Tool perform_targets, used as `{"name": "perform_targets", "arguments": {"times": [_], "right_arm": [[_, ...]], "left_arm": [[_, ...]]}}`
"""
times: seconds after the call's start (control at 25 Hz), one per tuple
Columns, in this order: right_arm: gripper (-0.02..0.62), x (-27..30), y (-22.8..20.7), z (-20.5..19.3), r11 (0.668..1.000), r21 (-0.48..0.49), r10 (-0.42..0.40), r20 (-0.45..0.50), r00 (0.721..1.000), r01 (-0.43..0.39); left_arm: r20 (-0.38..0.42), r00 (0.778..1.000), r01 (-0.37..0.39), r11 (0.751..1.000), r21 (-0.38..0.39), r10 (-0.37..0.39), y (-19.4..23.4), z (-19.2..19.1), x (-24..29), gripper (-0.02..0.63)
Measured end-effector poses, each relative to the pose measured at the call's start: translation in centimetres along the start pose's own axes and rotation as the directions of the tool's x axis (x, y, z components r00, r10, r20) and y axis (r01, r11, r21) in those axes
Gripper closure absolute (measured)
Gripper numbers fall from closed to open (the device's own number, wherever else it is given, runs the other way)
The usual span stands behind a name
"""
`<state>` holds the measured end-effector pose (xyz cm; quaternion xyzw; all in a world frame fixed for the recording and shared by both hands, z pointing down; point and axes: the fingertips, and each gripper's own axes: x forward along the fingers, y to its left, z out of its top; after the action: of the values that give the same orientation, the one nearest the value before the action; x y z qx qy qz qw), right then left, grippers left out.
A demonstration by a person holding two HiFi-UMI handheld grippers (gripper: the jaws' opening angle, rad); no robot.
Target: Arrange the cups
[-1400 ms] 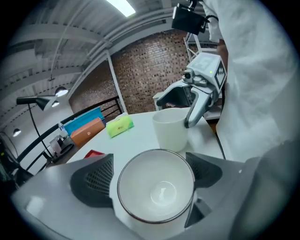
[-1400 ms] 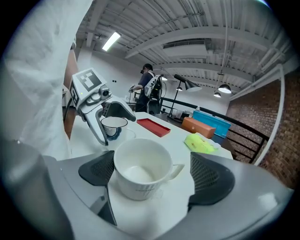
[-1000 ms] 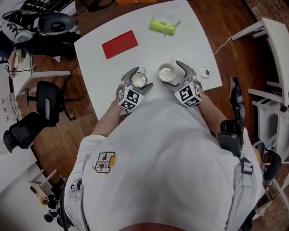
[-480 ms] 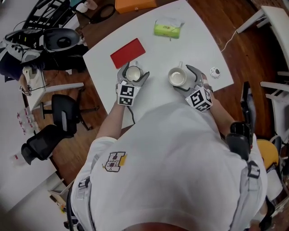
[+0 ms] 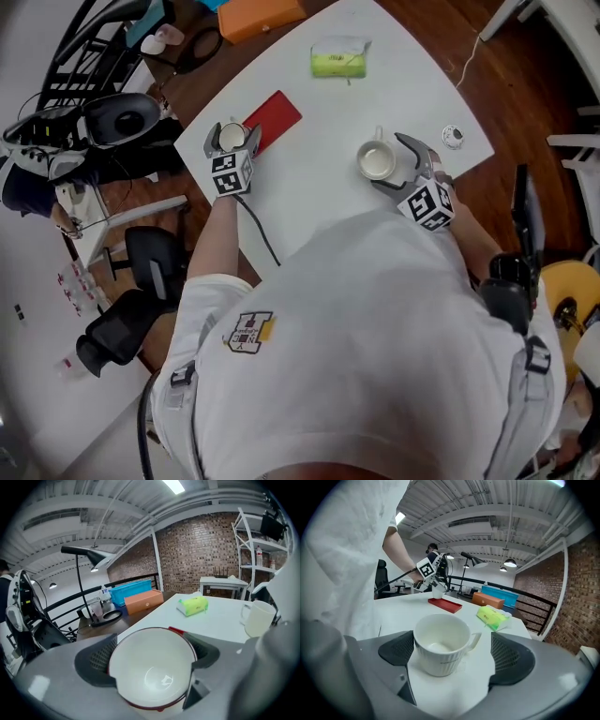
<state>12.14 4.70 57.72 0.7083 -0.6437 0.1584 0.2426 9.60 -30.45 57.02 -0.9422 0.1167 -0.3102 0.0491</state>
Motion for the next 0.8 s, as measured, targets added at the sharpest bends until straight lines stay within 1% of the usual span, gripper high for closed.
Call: {"name": "perform_targets", "arguments": {"times": [0.16,0.32,0.52,0.68,0.8], "right_arm": [[0.081,-0.1,-0.3,-0.1,1.0,0.006,-0.018,-0.009,1.0,0.018],[0.081,0.1,-0.5,0.2,1.0,0.002,-0.02,-0.008,1.0,0.02],[0.081,0.4,-0.6,0.2,1.0,-0.008,-0.01,-0.024,1.0,0.01],[0.081,0.5,-0.6,0.3,1.0,-0.003,-0.01,0.02,1.0,0.01],[0.082,0.6,-0.5,-0.1,1.0,0.002,-0.004,0.012,1.0,0.004]], "left_arm": [[-0.029,1.0,0.008,1.0,-0.017,-0.009,0.3,-1.1,1.5,0.166],[-0.035,0.999,0.014,1.0,-0.023,-0.015,0.4,-1.8,2.7,0.166],[0.001,1.0,0.017,1.0,0.014,-0.017,0.5,-2.2,3.4,0.166],[0.026,0.999,0.025,0.999,0.023,-0.025,0.3,-2.0,3.3,0.166],[0.035,0.999,0.034,0.999,0.024,-0.035,0.2,-1.9,3.4,0.166]]}}
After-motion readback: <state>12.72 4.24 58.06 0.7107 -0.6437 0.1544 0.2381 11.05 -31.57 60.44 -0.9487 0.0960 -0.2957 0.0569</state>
